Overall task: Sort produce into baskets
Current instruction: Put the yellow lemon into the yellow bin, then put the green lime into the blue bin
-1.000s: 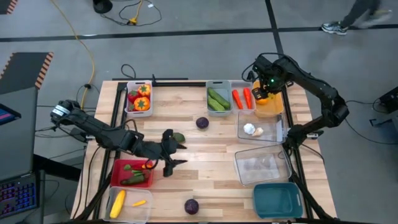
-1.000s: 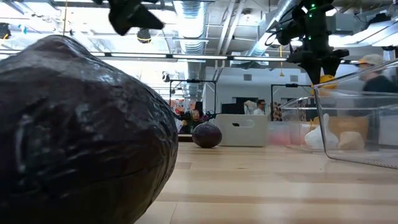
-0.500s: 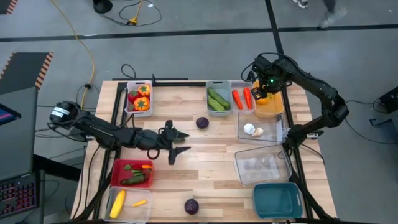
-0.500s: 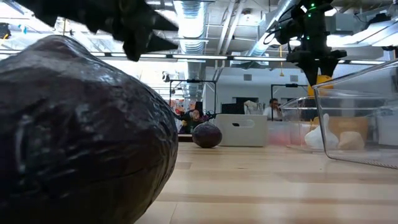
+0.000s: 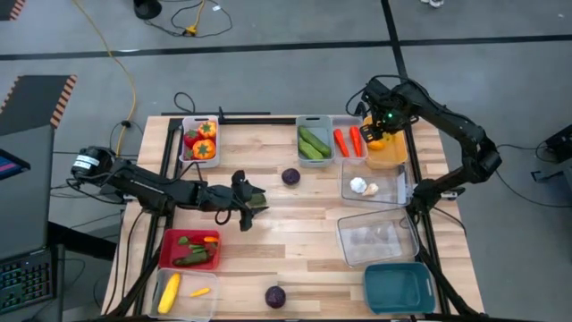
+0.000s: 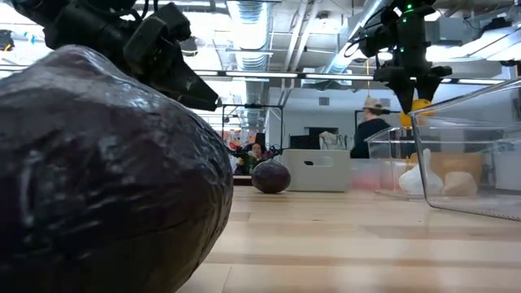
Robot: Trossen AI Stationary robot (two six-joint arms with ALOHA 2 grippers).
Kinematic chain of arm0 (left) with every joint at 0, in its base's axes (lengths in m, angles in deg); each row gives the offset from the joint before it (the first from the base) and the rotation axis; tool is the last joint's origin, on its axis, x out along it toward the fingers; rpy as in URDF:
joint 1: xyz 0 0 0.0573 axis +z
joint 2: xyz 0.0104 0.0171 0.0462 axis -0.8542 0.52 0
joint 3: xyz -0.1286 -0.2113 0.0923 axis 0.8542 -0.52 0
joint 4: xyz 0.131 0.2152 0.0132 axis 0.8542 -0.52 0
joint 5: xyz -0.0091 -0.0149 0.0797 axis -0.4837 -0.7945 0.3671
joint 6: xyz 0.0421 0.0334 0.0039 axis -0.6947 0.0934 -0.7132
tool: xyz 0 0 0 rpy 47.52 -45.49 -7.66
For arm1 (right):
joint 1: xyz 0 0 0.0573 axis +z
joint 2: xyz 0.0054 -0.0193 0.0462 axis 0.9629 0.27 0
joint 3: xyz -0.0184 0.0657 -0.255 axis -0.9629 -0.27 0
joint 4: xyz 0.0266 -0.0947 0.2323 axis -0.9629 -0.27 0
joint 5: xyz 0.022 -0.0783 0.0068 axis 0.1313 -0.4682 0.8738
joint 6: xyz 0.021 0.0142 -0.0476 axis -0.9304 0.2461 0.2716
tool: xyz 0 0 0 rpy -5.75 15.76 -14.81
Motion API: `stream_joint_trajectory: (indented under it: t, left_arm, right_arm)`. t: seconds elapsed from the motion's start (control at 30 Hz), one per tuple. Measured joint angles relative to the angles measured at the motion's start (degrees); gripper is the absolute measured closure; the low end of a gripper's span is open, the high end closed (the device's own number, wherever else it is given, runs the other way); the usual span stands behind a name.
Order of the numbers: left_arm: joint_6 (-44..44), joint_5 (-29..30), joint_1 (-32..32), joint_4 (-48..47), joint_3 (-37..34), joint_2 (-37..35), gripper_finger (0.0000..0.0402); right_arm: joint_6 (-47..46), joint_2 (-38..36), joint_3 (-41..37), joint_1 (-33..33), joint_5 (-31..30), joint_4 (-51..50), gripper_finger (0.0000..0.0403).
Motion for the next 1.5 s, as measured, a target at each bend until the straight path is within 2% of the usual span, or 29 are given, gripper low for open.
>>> stream_joint_trajectory:
  t: [1.13,1.27,1.5]
  left_arm:
    - [0.13,-0.08,0.0,-1.2,0.0,0.0,0.0153]
    - [0.13,-0.06,0.0,-1.2,0.0,0.0,0.0153]
    - [0.13,-0.08,0.0,-1.2,0.0,0.0,0.0153]
  right_arm:
    - [-2.96,0.0,-0.02,-0.07,0.22,0.21,0.0141]
    - [-2.93,0.0,-0.02,-0.07,0.2,-0.57,0.0124]
    - [-0.71,0.0,-0.02,-0.17,-1.33,-1.38,0.0066]
